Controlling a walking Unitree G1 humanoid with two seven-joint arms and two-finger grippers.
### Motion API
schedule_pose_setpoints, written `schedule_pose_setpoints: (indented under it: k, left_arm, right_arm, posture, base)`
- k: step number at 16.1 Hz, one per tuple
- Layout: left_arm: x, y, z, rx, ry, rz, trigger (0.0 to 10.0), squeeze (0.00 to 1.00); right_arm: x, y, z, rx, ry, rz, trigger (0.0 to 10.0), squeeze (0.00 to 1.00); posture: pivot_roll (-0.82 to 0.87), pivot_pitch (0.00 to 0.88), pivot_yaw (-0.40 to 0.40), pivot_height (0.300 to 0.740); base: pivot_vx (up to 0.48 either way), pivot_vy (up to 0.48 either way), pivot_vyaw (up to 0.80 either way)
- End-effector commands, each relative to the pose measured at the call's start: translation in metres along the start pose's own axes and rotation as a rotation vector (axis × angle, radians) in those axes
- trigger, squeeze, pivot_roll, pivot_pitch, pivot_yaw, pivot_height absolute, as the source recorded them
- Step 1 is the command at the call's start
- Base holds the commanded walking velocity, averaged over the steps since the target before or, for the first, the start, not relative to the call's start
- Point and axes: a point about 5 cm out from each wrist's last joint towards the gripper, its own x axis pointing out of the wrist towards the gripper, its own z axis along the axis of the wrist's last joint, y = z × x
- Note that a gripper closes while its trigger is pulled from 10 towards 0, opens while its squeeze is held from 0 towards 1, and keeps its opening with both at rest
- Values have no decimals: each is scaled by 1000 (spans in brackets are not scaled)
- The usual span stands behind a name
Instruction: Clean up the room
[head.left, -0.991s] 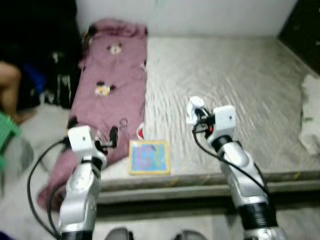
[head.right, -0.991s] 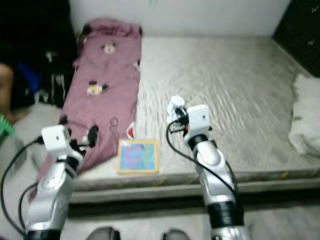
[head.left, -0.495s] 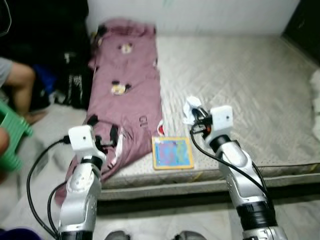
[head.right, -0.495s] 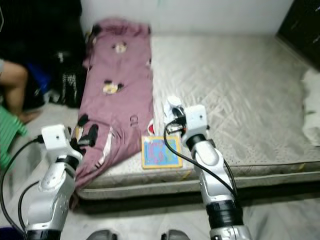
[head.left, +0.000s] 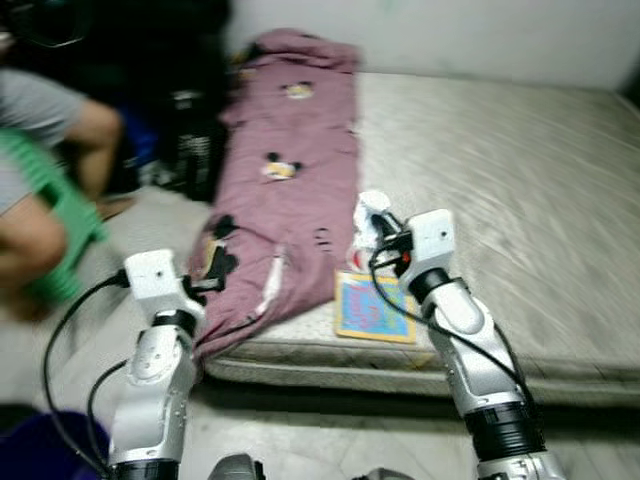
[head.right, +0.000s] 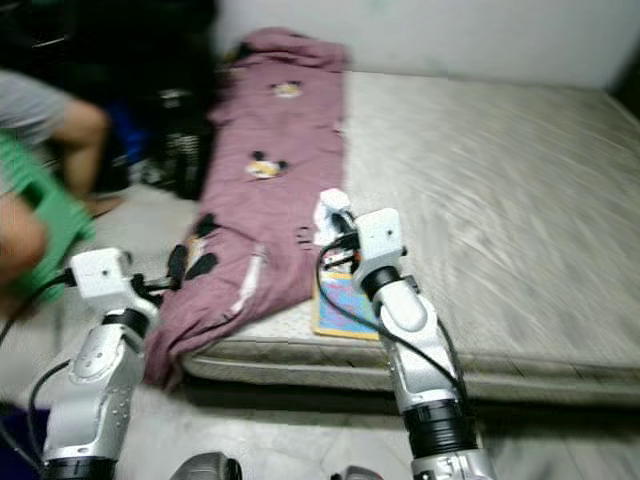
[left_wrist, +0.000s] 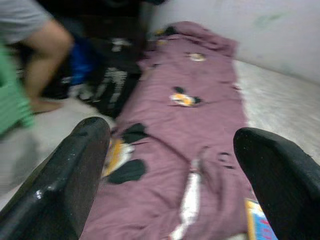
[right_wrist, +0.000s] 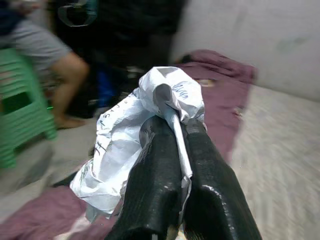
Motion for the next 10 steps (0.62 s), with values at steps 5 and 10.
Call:
schedule_pose_setpoints:
  k: [5,10]
  left_arm:
    - [2,-1,-1,0,6,11,10000,0]
    - [3,-1,0,-3,4,18,10000,0]
  right_arm:
    - [3,1,8,-19,-35,12,10000,0]
    - [4,1,7,-6,-34,11,10000,0]
  posture:
    - [-83,0,-23,740]
    - [-81,0,-23,740]
  base:
    - [0,0,800]
    - [0,0,800]
